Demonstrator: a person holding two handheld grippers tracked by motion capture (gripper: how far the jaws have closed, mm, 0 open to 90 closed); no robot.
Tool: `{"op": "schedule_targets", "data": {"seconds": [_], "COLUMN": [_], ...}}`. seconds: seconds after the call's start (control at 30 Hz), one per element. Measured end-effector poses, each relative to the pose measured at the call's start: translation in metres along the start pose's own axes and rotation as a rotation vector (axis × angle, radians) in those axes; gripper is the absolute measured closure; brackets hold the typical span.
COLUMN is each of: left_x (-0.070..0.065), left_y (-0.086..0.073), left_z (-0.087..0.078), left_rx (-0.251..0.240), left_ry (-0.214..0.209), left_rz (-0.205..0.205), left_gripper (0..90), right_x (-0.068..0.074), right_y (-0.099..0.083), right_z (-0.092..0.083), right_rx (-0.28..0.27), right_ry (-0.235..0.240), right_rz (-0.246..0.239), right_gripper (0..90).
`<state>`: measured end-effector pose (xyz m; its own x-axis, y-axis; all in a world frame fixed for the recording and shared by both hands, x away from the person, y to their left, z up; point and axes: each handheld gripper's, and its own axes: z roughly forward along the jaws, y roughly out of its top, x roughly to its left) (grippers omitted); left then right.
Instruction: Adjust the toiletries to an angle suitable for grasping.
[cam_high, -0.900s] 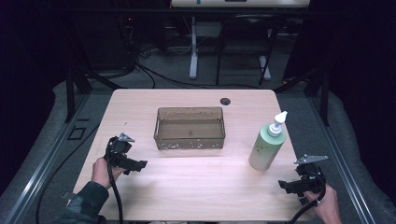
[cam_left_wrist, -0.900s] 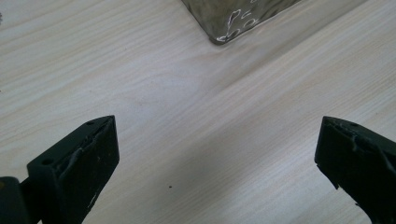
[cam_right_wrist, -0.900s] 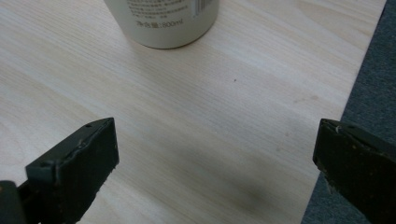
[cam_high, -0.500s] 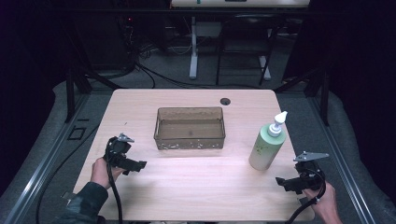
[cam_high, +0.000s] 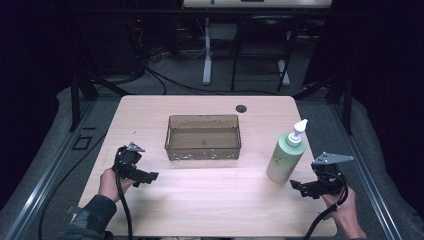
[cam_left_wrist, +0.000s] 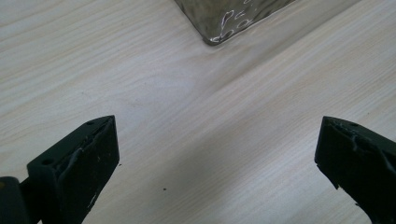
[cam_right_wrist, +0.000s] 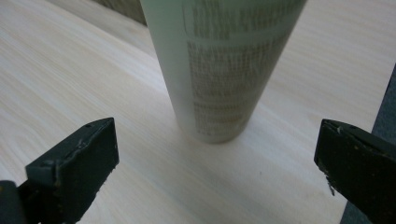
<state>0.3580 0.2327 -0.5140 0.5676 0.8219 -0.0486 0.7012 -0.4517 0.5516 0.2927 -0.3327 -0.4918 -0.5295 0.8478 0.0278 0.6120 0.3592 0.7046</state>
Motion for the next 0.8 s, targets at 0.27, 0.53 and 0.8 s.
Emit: {"op": "schedule_targets", "data": {"seconds": [0.27, 0.53, 0.8], "left_x": [-0.002, -0.004, -0.003], "left_y": [0.001, 0.002, 0.003], "left_z": [-0.001, 0.000, 0.000], "left_rx": [-0.008, -0.006, -0.006], "left_ry": [-0.006, -0.012, -0.014], "left_rz": [0.007, 0.010, 0.010], "left_gripper": [0.0, 0.0, 0.0], "right_x": [0.004, 0.008, 0.003], "right_y": [0.022, 0.043, 0.053], "right_z": [0.000, 0.002, 0.005], "right_rx": [-0.077, -0.142, -0.178], "right_ry": [0.015, 0.015, -0.024], "right_rz": [-0.006, -0.018, -0.011], "right_gripper": [0.0, 0.0, 0.0]}}
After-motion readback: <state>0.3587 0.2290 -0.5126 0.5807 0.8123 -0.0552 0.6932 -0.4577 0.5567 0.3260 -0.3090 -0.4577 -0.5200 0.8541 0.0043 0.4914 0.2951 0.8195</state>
